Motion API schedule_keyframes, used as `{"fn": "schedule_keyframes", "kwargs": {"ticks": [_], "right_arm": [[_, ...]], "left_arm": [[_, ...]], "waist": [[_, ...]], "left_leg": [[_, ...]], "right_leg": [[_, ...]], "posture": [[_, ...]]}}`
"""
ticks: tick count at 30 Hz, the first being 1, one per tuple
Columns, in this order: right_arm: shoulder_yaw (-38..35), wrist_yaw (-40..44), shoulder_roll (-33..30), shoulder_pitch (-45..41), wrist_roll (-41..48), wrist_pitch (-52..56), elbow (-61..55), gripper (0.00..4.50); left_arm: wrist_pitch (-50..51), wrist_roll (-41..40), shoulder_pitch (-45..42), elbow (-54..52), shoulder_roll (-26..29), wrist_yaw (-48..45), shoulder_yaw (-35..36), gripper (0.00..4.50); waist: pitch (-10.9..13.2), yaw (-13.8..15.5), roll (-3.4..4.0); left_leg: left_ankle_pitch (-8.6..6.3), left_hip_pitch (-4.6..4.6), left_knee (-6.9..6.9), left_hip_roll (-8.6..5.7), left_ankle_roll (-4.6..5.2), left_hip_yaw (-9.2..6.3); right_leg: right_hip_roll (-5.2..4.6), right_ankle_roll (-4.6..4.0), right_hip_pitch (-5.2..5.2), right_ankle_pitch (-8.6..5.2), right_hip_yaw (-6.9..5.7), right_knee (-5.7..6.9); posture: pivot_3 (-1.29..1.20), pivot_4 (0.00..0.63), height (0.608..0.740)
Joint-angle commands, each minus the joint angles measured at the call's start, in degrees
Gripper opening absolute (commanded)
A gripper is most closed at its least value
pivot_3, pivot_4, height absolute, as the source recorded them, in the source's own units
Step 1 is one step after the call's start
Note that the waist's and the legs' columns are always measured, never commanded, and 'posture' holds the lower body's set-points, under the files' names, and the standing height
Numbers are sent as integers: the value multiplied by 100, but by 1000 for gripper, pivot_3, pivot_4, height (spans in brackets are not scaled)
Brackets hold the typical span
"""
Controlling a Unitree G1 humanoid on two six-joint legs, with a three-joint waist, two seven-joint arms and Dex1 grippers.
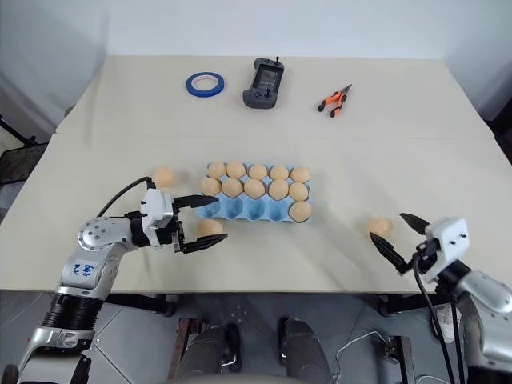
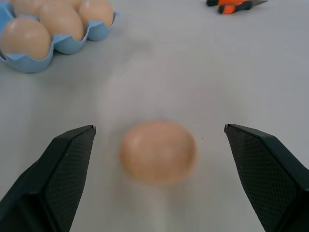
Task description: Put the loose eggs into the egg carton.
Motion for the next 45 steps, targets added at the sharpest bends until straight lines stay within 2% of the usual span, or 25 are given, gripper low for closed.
{"fn": "schedule_keyframes", "kwargs": {"ticks": [1,4,10,11,15,22,27,31,33,34,36,38,42,45], "right_arm": [[151,152,-101,-332,-132,-119,572,4500],[236,249,-4,-653,-137,-290,1039,4500],[322,406,104,-962,-110,-592,1363,2553],[384,455,108,-1000,-123,-598,1307,2394],[722,550,229,-1208,-41,-479,670,2394],[1781,217,818,-1979,24,442,-749,2394],[2486,-1,1174,-2332,-350,648,-890,2394],[2748,-161,1363,-2469,-615,606,-757,2394],[2806,-218,1393,-2556,-732,570,-625,3059],[2819,-226,1414,-2597,-748,575,-599,3221],[2832,-214,1445,-2636,-750,589,-622,3992],[2820,-132,1416,-2604,-717,568,-716,4461],[2532,202,1189,-2388,-438,432,-927,4461],[2072,753,882,-2026,100,298,-1071,4461]], "left_arm": [[-147,-28,102,-159,-17,85,127,4475],[-166,-22,172,-206,-21,152,158,4475],[-172,-20,276,-285,30,332,289,4500],[-164,-30,301,-291,43,384,339,4500],[-133,-52,476,-321,96,607,593,4500],[-141,10,781,-359,89,1075,919,4500],[-98,18,946,-570,88,1215,945,4500],[-32,9,1092,-775,108,1359,1020,4500],[23,-17,1214,-919,133,1420,1090,4500],[51,-23,1269,-981,143,1448,1113,4500],[95,-29,1328,-1061,148,1484,1130,4500],[114,-32,1386,-1123,152,1521,1148,4500],[167,-56,1515,-1216,180,1594,1254,4500],[216,-107,1661,-1252,204,1638,1410,4500]], "waist": [[0,8,0],[0,6,0],[0,-1,0],[0,-10,0],[0,-38,1],[-1,-54,0],[-5,6,-7],[-6,-4,-9],[-6,-8,-9],[-6,-9,-9],[-6,-12,-9],[-6,-17,-9],[-6,-12,-10],[-6,-3,-10]], "left_leg": [[4,0,0,0,7,-2],[14,-2,-1,-2,23,-5],[14,-1,0,-2,23,-4],[14,-1,0,-2,23,-3],[15,1,0,1,21,-1],[7,2,0,3,-8,-2],[0,-3,0,-1,-9,-6],[-8,-6,-3,0,-8,-3],[-11,-6,-6,0,-9,-3],[-12,-6,-6,0,-9,-3],[-13,-6,-6,0,-10,-3],[-13,-5,-6,3,-11,-3],[-13,-5,-7,3,-11,-3],[-16,-5,-8,2,-10,-3]], "right_leg": [[1,0,0,0,-1,1],[0,1,-1,0,-1,3],[-1,3,0,2,0,4],[-1,3,0,2,0,5],[0,3,-1,2,0,10],[-1,1,-7,2,1,27],[-13,-3,-11,4,-2,28],[-16,-6,-16,3,-3,28],[-16,-7,-17,3,-4,28],[-16,-7,-17,2,-4,28],[-16,-9,-18,2,-4,28],[-14,-12,-18,0,-6,28],[-14,-12,-18,-1,-7,28],[-14,-12,-17,-1,-7,25]], "posture": [[0,150,740],[0,150,740],[0,150,740],[0,150,740],[0,150,740],[0,150,740],[0,150,740],[0,150,740],[0,150,740],[0,150,740],[0,150,740],[0,150,740],[0,150,740],[0,150,740]]}}
